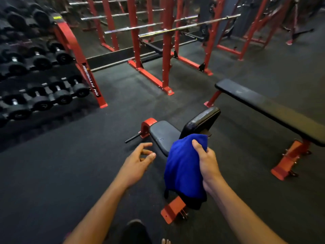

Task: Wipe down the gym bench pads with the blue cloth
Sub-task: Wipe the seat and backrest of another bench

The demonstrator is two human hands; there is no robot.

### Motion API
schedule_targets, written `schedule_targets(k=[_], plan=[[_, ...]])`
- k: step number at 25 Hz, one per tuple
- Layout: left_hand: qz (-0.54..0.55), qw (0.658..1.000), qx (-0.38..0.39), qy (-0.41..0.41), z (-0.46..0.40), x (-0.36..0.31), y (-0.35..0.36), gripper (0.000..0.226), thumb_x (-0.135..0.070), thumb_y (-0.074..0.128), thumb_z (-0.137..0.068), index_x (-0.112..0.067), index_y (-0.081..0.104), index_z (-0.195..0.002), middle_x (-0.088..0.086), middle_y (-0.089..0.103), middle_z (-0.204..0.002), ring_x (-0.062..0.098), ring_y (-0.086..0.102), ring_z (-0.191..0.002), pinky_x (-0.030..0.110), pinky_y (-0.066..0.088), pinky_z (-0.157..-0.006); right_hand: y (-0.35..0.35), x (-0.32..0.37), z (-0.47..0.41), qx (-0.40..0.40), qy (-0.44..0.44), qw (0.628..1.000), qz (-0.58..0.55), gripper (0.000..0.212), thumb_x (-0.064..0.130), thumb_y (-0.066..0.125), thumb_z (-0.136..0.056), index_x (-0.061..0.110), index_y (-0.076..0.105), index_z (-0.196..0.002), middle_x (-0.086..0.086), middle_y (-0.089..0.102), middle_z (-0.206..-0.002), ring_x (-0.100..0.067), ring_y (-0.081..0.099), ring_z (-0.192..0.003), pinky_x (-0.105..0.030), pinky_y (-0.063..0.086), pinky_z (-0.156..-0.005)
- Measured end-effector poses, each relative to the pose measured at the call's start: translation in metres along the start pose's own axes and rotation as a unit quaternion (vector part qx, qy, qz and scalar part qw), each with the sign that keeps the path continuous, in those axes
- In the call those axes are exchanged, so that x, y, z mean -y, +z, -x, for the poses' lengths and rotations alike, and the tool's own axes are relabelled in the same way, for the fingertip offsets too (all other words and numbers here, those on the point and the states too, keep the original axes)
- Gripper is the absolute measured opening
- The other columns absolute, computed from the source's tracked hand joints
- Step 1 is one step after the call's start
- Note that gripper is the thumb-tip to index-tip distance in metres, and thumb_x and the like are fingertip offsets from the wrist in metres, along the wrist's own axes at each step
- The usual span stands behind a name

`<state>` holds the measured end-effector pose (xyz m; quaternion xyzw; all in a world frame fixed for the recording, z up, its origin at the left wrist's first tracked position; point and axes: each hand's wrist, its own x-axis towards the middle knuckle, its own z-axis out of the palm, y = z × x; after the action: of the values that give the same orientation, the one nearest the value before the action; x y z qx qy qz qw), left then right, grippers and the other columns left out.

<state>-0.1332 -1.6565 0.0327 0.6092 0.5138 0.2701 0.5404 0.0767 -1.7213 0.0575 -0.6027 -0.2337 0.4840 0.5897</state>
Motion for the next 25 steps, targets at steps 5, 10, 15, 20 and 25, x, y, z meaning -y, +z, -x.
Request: schedule_targets(k=[5, 10, 15, 20, 25], plan=[[-0.081, 0.985, 0.153, 0.02, -0.121, -0.009, -0.019, 0.034, -0.019, 0.064, -0.1, -0.037, 0.054, -0.127, -0.001, 0.063, -0.117, 0.017, 0.071, -0.095, 0.021, 0.053, -0.081, 0.02, 0.007, -0.091, -0.18, -0.048, 0.982, -0.028, 0.019, 0.036, 0.069, -0.09, 0.017, 0.07, -0.095, -0.006, 0.075, -0.094, -0.033, 0.07, -0.095, -0.052, 0.054, -0.09], [-0.163, 0.956, 0.229, 0.082, -0.253, -0.029, -0.055, 0.039, -0.016, 0.066, -0.099, -0.028, 0.053, -0.133, 0.001, 0.061, -0.119, 0.008, 0.067, -0.084, 0.013, 0.052, -0.08, 0.027, 0.027, -0.159, -0.445, -0.162, 0.88, 0.033, 0.008, 0.025, 0.067, -0.092, 0.029, 0.061, -0.089, 0.009, 0.068, -0.087, -0.012, 0.066, -0.082, -0.042, 0.054, -0.086], [-0.243, 0.9, 0.337, 0.134, -0.364, -0.054, -0.049, 0.042, -0.019, 0.064, -0.1, -0.025, 0.049, -0.138, 0.005, 0.059, -0.127, 0.006, 0.065, -0.083, 0.012, 0.05, -0.075, 0.05, 0.041, -0.23, -0.539, -0.143, 0.823, 0.105, 0.015, 0.032, 0.067, -0.092, 0.019, 0.063, -0.1, 0.012, 0.067, -0.089, -0.001, 0.062, -0.082, -0.035, 0.052, -0.088], [-0.283, 0.821, 0.441, 0.227, -0.439, -0.09, 0.013, 0.067, -0.028, 0.063, -0.101, -0.029, 0.028, -0.158, -0.003, 0.044, -0.151, 0.011, 0.053, -0.128, 0.025, 0.048, -0.102, 0.056, 0.027, -0.263, -0.631, -0.101, 0.766, 0.077, 0.018, 0.033, 0.068, -0.09, 0.017, 0.061, -0.091, 0.011, 0.065, -0.082, 0.002, 0.06, -0.075, -0.031, 0.05, -0.08], [-0.373, 0.688, 0.519, 0.343, -0.519, -0.117, 0.08, 0.074, -0.036, 0.06, -0.101, -0.03, 0.017, -0.162, -0.004, 0.031, -0.162, 0.014, 0.042, -0.143, 0.035, 0.04, -0.114, 0.025, 0.026, -0.291, -0.757, -0.101, 0.645, 0.02, 0.012, 0.022, 0.069, -0.087, 0.014, 0.063, -0.093, 0.004, 0.065, -0.084, -0.013, 0.06, -0.079, -0.035, 0.05, -0.081]])
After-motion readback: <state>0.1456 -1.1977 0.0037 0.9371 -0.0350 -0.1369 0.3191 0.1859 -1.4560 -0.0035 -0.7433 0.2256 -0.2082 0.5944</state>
